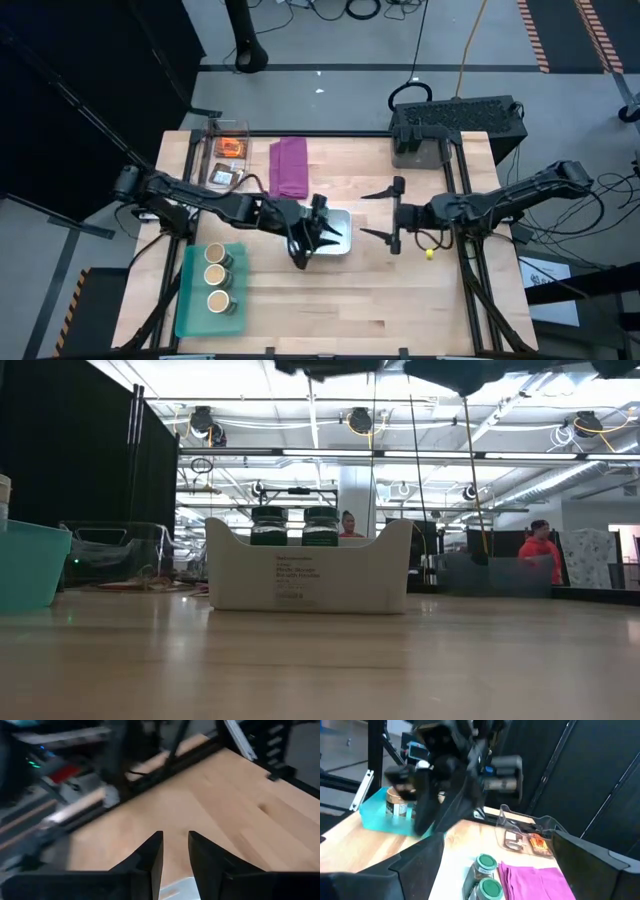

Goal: Sort spices by type
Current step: Return to Home Position

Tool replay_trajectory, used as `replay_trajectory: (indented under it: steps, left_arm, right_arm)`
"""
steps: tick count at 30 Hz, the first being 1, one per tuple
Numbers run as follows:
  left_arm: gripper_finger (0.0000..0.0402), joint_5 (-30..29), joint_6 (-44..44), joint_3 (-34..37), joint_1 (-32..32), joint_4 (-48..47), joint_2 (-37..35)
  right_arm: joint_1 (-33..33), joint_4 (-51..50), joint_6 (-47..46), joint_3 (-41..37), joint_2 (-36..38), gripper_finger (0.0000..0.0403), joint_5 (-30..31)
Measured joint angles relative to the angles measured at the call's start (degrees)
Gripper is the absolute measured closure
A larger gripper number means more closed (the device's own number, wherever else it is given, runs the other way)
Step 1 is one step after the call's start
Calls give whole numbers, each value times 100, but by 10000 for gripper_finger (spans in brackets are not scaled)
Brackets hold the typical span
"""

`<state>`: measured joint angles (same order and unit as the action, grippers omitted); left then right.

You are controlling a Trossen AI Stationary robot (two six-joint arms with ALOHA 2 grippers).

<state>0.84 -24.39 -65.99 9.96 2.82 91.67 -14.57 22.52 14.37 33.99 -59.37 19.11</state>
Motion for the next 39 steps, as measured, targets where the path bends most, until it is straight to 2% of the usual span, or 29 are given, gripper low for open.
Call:
replay_trajectory:
  steps: [4, 9, 14, 19, 25, 39]
  left_arm:
    - [304, -439, -18, -1, 103, -168, -383]
    - [304, -549, 177, -8, 178, -767, -850]
    - [304, -578, 719, -8, 233, -1084, -908]
    - [304, -640, 654, -8, 644, -846, -915]
    - [304, -1483, 557, -8, 997, -1011, -915]
    - [304, -1510, 248, 10, 779, -1513, -1185]
  right_arm:
    - [0, -12, -99, -193, 343, 51, 2]
    - [-2, -65, -173, -257, 374, 51, 3]
    - [-2, -37, -278, -257, 296, 51, -42]
    - [-4, 177, -293, -255, 301, 51, -312]
    - [-4, 216, -239, -255, 301, 51, -312]
    - [0, 515, 284, -255, 326, 51, -452]
